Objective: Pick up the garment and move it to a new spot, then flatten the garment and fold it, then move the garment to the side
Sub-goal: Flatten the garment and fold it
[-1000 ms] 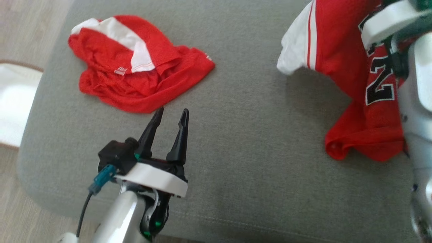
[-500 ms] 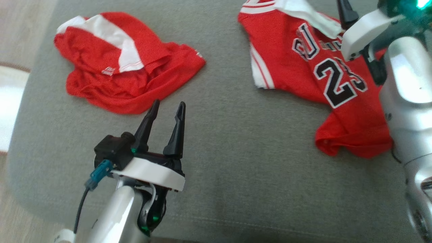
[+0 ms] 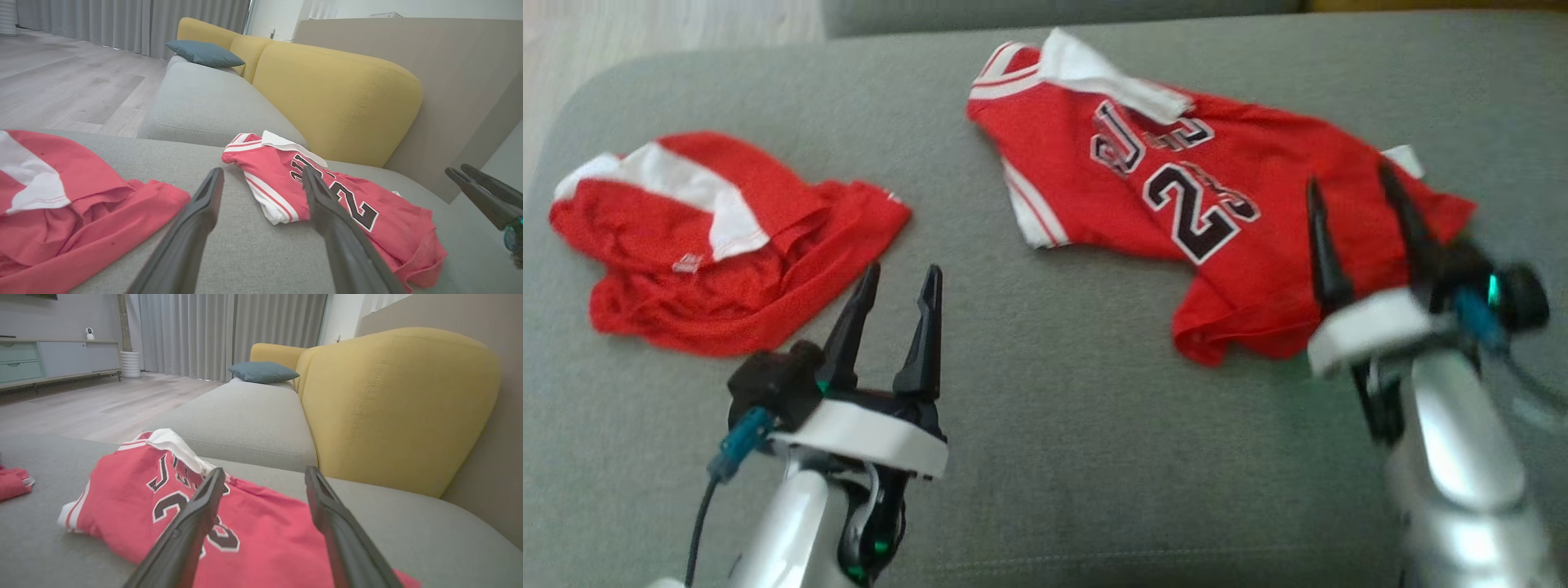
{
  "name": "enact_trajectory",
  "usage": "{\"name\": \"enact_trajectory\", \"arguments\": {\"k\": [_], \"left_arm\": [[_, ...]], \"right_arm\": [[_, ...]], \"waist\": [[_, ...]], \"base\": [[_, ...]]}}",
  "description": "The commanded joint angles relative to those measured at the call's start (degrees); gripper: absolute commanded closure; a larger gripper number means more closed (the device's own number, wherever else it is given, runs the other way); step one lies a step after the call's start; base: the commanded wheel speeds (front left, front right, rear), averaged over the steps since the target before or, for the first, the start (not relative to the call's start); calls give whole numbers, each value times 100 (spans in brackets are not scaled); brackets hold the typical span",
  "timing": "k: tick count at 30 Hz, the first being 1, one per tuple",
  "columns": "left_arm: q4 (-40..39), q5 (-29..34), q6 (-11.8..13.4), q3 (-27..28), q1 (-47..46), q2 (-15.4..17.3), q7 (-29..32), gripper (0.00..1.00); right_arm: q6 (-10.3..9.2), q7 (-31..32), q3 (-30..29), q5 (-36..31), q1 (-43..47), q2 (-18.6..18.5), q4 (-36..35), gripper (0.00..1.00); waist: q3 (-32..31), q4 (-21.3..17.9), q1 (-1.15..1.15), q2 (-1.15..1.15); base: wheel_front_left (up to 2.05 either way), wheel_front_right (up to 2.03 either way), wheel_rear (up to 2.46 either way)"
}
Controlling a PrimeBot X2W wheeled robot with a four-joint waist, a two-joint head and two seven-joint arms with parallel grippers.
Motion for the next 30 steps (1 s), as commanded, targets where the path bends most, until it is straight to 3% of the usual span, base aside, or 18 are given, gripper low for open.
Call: {"name": "enact_trajectory", "arguments": {"k": [1, 7, 12, 22, 30], "left_arm": [[-205, 36, 14, 195, -65, 15, -30, 0], [-183, 39, 5, 212, 127, 15, -30, 0], [-196, 36, 3, 194, 222, 15, -30, 0], [-202, 90, -35, 139, 314, 15, -30, 0], [-182, 82, -32, 19, 178, 15, -30, 0]], "right_arm": [[37, -66, 122, 19, 156, 113, -429, 0], [37, -68, 386, 637, 1624, 149, -1595, 0], [37, -69, 376, 897, 2281, 151, -1991, 0], [37, -69, 392, 989, 2468, 152, -2119, 0], [37, 30, 1123, 1147, 2147, 152, -1886, 0]], "waist": [[-217, -226, 0, 0], [-481, -385, 0, 0], [-589, -378, 0, 0], [-584, -174, 0, 0], [-341, 217, 0, 0]], "base": [[0, 0, 0], [0, 0, 0], [0, 0, 0], [0, 0, 0], [0, 0, 0]]}}
